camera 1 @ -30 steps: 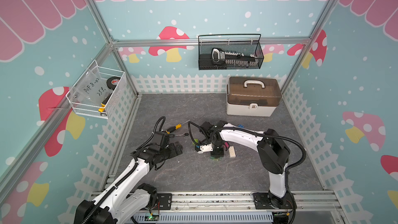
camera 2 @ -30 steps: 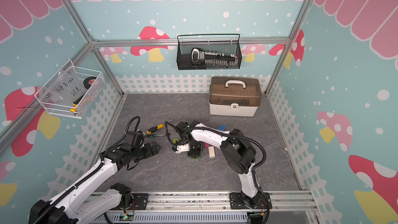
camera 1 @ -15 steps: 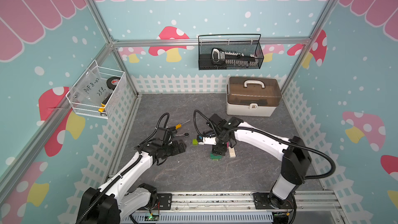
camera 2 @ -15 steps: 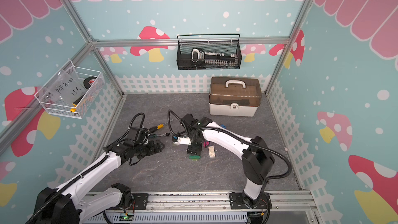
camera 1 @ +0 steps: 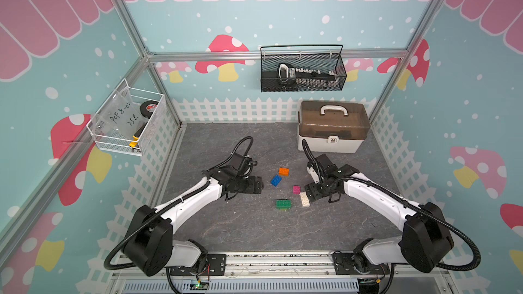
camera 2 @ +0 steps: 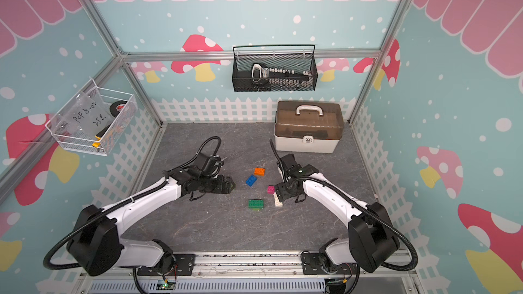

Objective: Assemble a heart with lego
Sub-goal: Pick up the lego brick from the center of the board, then assemble the lego brick with the lego brick.

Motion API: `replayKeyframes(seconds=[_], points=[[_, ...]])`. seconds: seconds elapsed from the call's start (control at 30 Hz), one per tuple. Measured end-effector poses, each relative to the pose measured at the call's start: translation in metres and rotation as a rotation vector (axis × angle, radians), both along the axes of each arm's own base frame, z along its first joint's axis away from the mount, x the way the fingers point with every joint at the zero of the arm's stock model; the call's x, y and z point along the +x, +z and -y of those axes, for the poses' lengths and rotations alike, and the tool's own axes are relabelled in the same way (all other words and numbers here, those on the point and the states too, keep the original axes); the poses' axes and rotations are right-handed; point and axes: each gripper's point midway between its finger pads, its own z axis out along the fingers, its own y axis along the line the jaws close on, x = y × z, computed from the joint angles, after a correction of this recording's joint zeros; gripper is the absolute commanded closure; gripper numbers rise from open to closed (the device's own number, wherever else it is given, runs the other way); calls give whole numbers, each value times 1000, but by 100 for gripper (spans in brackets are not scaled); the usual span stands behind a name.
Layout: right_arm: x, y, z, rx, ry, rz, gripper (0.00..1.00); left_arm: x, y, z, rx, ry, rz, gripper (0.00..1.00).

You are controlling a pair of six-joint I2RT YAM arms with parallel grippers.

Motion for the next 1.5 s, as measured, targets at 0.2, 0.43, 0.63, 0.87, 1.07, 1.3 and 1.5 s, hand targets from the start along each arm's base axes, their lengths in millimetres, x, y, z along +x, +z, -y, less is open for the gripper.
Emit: replayKeyframes(seconds=[0.2,0.43,0.63,0.87,1.07,1.3,1.5], points=[[12,-7,1,106,-123,33,7,40,-8,67,141,-260,127,29],[6,-1,-2,227,-142,60,8,58,-48,80,262,-456,123,39],[-3,-5,-5,266,-130,49,8,57,-57,83,271,-528,141,44],[-9,-7,-8,296,-122,34,9,66,-73,89,261,-558,174,53],[-8,-3,-15,341,-107,42,11,62,-88,87,257,-573,158,79],[-15,-8,-38,473,-52,2,17,43,-77,76,198,-604,167,92],[-23,-21,-70,667,6,-84,23,16,-16,70,116,-722,294,98]])
